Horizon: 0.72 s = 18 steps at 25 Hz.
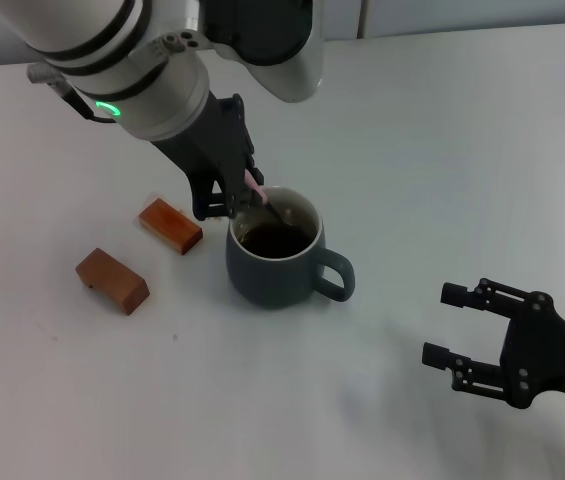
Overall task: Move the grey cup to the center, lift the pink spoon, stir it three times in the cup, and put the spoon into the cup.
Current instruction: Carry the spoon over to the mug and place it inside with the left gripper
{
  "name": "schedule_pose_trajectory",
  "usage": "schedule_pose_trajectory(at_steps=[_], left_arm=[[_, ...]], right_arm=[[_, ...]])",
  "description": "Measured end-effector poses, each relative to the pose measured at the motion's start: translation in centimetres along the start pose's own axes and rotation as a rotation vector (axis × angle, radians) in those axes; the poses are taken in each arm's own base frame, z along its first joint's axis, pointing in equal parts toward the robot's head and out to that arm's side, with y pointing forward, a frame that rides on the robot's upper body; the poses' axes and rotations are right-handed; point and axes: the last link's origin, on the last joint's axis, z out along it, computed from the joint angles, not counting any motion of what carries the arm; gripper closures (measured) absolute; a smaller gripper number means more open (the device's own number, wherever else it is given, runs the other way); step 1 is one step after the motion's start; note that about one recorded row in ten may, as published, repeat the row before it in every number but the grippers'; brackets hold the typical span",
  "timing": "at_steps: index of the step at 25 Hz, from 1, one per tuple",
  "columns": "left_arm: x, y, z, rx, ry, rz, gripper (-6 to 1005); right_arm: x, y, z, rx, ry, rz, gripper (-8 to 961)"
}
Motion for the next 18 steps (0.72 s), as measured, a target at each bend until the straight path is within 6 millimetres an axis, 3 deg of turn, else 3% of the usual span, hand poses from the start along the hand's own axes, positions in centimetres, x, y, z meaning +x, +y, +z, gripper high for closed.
schedule_pose_trajectory(at_steps=[10,18], left_arm=[[-1.0,0.3,-0.5,-0.037,-0.058,-0.017,774],[0.0,1.0,-0.2,-0.08,0.018,-0.008,769]], right_arm=[[0.0,0.1,0.1,-0.005,0.0,0.0,201],[0.1,0.2,0.0,-0.006,-0.001,0.004,202]])
